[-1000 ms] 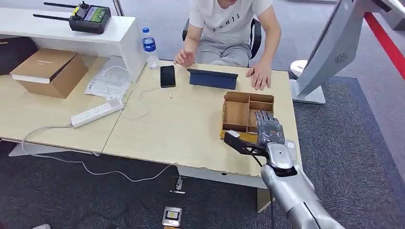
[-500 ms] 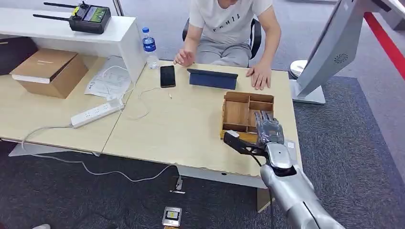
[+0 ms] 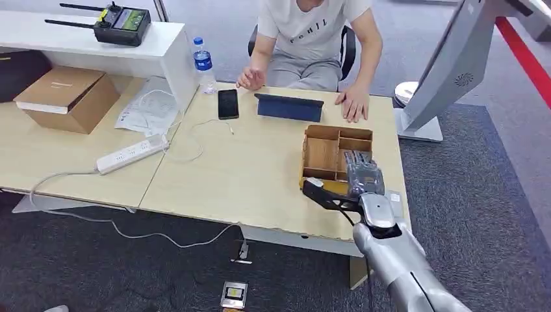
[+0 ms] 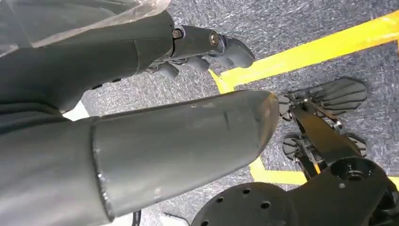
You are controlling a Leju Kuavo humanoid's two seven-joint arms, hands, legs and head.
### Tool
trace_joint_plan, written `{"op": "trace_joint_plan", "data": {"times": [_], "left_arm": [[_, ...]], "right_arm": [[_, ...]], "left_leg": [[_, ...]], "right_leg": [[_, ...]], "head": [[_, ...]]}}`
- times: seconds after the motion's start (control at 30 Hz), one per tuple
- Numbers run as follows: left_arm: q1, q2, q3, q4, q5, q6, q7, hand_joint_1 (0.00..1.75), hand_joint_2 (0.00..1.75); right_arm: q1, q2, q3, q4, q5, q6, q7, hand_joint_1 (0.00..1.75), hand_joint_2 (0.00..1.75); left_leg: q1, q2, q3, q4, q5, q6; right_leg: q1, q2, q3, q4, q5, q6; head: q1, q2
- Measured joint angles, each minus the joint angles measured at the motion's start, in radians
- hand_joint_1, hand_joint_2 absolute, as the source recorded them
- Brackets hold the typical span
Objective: Pass the card to the sensor for recognition and then transmit it.
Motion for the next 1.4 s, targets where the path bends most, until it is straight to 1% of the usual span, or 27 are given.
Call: {"op": "trace_joint_plan", "data": {"times": [0.77,0.9,1.13,1.4], "left_arm": [[0.001,0.002,0.000,0.000,0.023,0.004,0.016,0.00,0.00],[0.001,0.002,0.000,0.000,0.028,0.006,0.016,0.00,0.00],[0.002,0.002,0.000,0.000,0.057,0.019,0.036,0.00,0.00],[0.004,0.002,0.007,0.000,0.084,0.032,0.055,0.00,0.00]], "right_arm": [[-0.010,0.011,0.002,0.010,0.000,0.005,-0.004,0.00,1.75],[-0.012,0.010,0.003,0.010,-0.003,0.005,0.005,0.00,1.75],[-0.030,0.008,0.003,0.010,-0.005,0.015,0.027,0.00,1.75],[-0.040,0.012,0.004,0.009,-0.022,0.027,0.020,0.00,1.75]], "left_leg": [[0.000,0.000,0.000,0.000,0.000,0.000],[0.000,0.000,0.000,0.000,0.000,0.000],[0.000,0.000,0.000,0.000,0.000,0.000],[0.000,0.000,0.000,0.000,0.000,0.000]], "right_leg": [[0.000,0.000,0.000,0.000,0.000,0.000],[0.000,0.000,0.000,0.000,0.000,0.000],[0.000,0.000,0.000,0.000,0.000,0.000],[0.000,0.000,0.000,0.000,0.000,0.000]], "head": [[0.000,0.000],[0.000,0.000],[0.000,0.000],[0.000,0.000]]}}
